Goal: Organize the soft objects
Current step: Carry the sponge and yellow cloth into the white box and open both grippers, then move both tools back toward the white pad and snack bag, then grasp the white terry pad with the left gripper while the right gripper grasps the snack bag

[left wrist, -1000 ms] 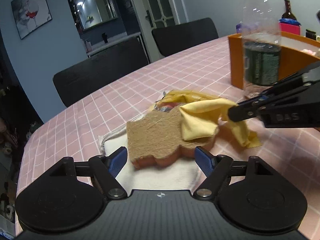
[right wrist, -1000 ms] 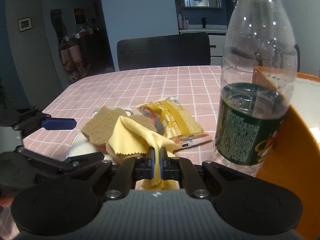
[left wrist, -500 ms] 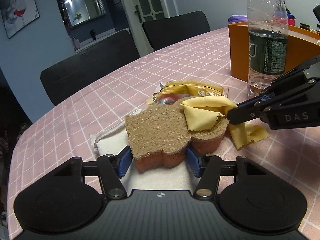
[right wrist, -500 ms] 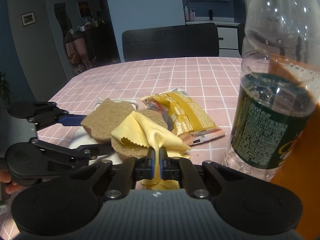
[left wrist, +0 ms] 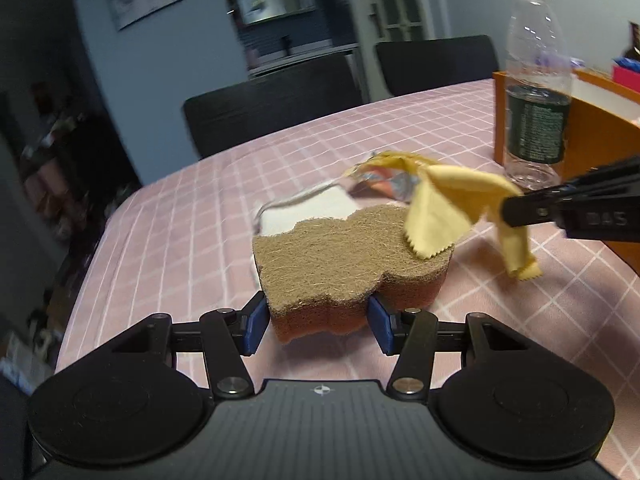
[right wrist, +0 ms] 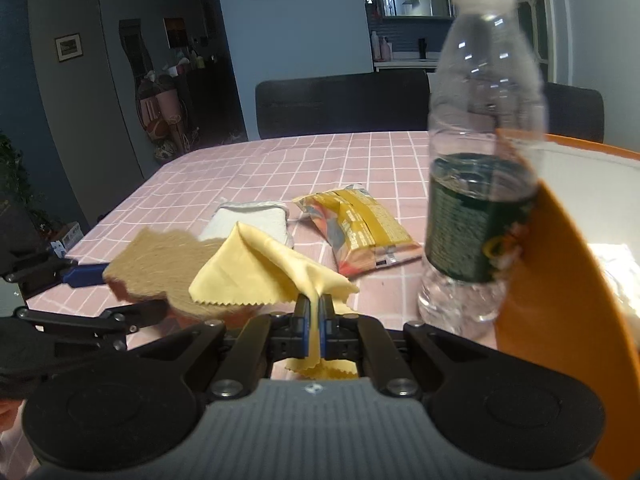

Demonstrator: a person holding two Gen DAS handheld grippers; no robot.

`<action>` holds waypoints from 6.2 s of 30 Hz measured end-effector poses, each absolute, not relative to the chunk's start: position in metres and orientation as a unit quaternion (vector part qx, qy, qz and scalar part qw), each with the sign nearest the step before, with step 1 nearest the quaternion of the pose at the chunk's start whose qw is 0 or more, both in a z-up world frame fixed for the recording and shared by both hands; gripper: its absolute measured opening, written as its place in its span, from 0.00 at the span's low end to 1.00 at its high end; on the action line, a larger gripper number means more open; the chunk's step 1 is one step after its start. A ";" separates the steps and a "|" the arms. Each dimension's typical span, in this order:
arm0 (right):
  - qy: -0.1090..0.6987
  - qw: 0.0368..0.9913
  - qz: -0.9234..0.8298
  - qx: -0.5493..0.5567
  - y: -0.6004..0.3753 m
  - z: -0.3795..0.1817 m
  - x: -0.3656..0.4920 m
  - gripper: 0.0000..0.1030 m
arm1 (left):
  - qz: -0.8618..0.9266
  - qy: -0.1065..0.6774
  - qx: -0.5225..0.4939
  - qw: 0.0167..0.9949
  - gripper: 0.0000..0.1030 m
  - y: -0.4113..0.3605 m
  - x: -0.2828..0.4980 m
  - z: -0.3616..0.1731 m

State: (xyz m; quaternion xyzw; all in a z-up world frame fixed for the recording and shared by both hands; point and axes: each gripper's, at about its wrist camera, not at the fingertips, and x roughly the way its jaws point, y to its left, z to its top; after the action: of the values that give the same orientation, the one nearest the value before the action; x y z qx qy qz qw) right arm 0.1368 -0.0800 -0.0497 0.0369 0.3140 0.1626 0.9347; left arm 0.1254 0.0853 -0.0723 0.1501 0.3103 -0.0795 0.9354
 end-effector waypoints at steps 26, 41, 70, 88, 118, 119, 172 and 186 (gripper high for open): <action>0.201 0.965 0.158 0.064 -0.167 0.032 0.000 0.01 | -0.068 0.258 0.093 0.959 0.58 0.048 0.007 -0.021; 0.221 0.971 0.077 0.059 -0.275 0.081 0.017 0.01 | -0.181 0.165 0.132 0.961 0.59 -0.043 0.020 0.018; 0.361 0.931 0.053 -0.024 -0.332 0.004 0.206 0.02 | -0.116 0.184 0.457 0.863 0.59 -0.232 0.174 -0.064; 0.391 0.919 0.049 -0.013 -0.334 0.011 0.205 0.47 | -0.115 0.182 0.460 0.861 0.76 -0.233 0.163 -0.061; 0.292 0.949 0.113 -0.039 -0.259 0.074 0.069 0.72 | -0.174 0.130 0.273 0.937 0.76 -0.110 0.040 -0.012; 0.290 0.949 0.118 -0.037 -0.255 0.074 0.062 0.72 | -0.175 0.135 0.257 0.941 0.76 -0.101 0.037 -0.012; 0.310 0.937 0.145 -0.073 -0.034 -0.059 0.171 0.52 | -0.121 0.343 0.079 0.928 0.79 0.097 0.151 -0.075; 0.320 0.935 0.085 -0.125 -0.014 -0.088 0.221 0.51 | -0.064 0.403 0.036 0.912 0.84 0.107 0.207 -0.098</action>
State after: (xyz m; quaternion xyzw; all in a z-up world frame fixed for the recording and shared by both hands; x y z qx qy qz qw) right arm 0.2214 -0.0141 -0.0878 -0.1252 0.3203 0.0850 0.9351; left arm 0.2065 0.1066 -0.0985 0.0357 0.4034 -0.0641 0.9121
